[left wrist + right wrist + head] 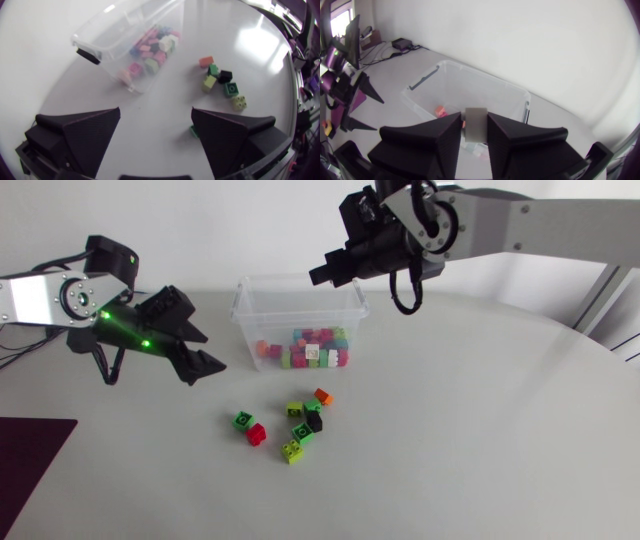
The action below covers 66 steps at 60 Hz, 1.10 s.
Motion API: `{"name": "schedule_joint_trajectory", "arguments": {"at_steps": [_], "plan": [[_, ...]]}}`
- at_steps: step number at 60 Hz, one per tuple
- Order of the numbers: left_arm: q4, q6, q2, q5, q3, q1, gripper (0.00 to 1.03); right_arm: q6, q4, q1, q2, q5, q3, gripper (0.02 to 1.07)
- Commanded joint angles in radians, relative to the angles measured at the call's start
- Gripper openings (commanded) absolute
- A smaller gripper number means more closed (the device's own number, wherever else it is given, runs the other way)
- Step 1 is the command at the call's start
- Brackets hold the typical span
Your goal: Place the duplo bricks in the container
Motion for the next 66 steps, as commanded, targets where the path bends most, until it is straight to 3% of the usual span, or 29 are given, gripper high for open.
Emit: {"name": "schedule_joint_trajectory", "arguments": {"at_steps": [1,32,35,40,42,56,66], "plan": [[-0.014,0.106,-0.011,0.016,-0.052,0.01,0.99,0.032,0.027,-0.012,0.059,0.012,0.04,0.28],[-0.053,0.433,0.121,0.028,-0.112,-0.032,0.99,0.078,0.096,-0.052,0.209,0.052,0.11,0.31],[-0.066,0.474,0.125,0.028,-0.114,-0.041,0.99,0.085,0.093,-0.055,0.218,0.058,0.119,0.47],[-0.071,0.546,0.134,0.028,-0.117,-0.059,0.99,0.087,0.09,-0.055,0.215,0.072,0.115,0.93],[-0.071,0.569,0.137,0.027,-0.118,-0.071,0.99,0.087,0.089,-0.055,0.205,0.078,0.107,1.03],[-0.088,0.701,0.213,-0.037,-0.065,-0.125,0.99,0.084,0.099,-0.041,0.086,0.076,-0.014,1.03],[-0.145,0.764,0.288,-0.09,0.02,-0.148,0.98,0.065,0.128,-0.006,-0.073,0.075,-0.212,1.03]]}}
